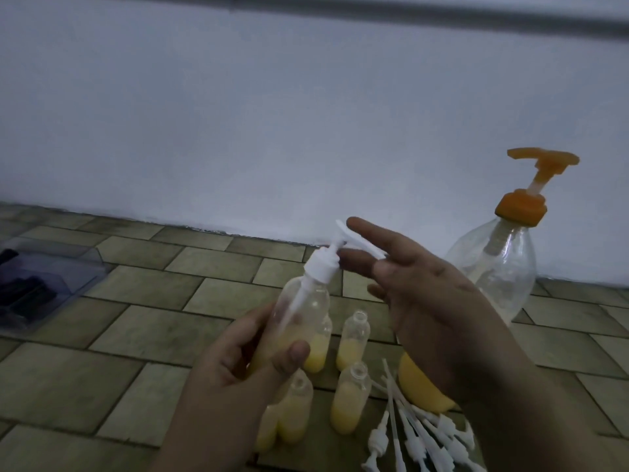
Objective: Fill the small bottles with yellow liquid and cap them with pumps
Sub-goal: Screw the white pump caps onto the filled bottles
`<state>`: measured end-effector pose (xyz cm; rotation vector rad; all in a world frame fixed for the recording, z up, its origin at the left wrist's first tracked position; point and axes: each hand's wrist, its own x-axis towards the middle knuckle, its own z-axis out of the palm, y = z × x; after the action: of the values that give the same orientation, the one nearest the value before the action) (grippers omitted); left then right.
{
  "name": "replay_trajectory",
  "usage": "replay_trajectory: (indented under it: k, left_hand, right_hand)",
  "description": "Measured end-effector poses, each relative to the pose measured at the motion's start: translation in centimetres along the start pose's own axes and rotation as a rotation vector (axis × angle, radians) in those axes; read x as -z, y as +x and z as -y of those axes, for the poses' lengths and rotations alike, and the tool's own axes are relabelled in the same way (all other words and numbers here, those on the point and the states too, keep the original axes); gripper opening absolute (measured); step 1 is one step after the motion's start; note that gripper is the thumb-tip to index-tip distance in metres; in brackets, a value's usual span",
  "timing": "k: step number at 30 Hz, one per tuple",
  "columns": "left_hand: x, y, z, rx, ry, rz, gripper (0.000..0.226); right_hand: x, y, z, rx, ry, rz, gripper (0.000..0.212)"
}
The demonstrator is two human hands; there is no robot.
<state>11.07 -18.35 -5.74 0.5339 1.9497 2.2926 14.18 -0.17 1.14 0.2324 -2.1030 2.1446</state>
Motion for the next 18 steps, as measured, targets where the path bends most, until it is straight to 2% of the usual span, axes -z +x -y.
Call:
replay_trajectory:
  k: [2, 5, 8, 10, 13, 16, 18]
  left_hand:
    - [-0.1, 0.1, -0.4, 0.000, -0.005, 0.008, 0.071]
    - [-0.4, 0.0, -0.7, -0.006, -0.003, 0.016, 0.077]
    - [-0.6, -0.1, -0.6, 0.023, -0.025, 0.032, 0.067]
    - [-0.5, -0.1, -0.5, 0.035, -0.031, 0.043, 0.074]
    - [-0.6, -0.1, -0.3, 0.048, -0.015, 0.039, 0.080]
    - [-0.8, -0.1, -0.3, 0.052, -0.015, 0.018, 0.070]
    - [-1.0, -0.2, -0.5, 0.063, -0.018, 0.027, 0.067]
  right_hand:
    - [-0.5, 0.1, -0.7, 0.041, 0.061, 0.004, 0.045]
    - [-0.9, 0.2, -1.3, 0.085, 0.124, -0.073, 0.036]
    - [-1.1, 0.2, -0.7, 0.085, 0.228, -0.041, 0.046]
    - [-1.3, 0.3, -0.3, 0.098, 0.275, -0.034, 0.041]
    - [-1.8, 0.5, -0.6, 0.100, 0.232, -0.114, 0.022]
    - [-2.2, 0.7, -1.1, 0.048, 0.179, -0.222, 0.034]
    - [-2.2, 0.7, -1.2, 0.036, 0.188, -0.227, 0.031]
